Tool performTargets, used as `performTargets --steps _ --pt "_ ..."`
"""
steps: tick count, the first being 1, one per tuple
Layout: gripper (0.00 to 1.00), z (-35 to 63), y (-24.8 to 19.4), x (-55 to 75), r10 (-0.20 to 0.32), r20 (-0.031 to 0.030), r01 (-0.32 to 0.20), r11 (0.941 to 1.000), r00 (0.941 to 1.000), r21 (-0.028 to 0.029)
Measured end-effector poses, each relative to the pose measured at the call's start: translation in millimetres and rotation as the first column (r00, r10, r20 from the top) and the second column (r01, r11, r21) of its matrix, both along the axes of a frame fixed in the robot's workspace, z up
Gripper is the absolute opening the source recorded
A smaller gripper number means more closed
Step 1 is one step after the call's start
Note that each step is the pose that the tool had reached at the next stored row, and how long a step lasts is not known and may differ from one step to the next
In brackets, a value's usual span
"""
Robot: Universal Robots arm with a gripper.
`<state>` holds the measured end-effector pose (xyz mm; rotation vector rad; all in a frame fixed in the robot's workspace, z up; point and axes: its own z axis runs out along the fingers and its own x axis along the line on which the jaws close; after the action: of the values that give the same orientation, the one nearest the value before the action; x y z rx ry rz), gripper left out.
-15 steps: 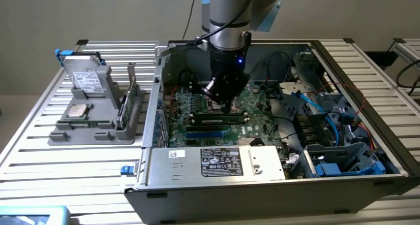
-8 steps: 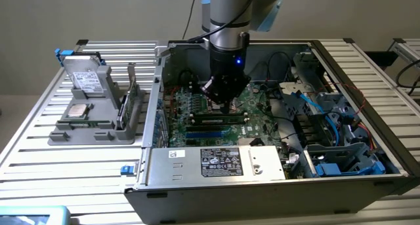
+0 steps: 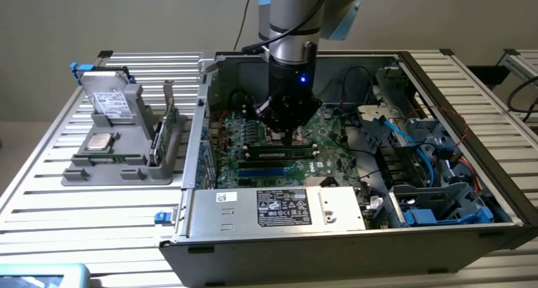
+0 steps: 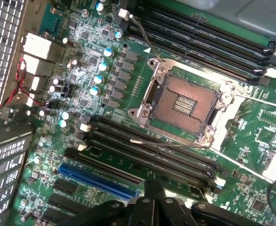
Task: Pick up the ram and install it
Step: 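Press down the ram until it locks into place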
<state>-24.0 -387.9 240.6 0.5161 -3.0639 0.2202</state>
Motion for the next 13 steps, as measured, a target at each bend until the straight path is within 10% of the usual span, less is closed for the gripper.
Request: performTargets --steps 13 --pt "0.11 0.0 0.0 0.0 -0.182 0.0003 0.182 0.9833 0.9833 0.0001"
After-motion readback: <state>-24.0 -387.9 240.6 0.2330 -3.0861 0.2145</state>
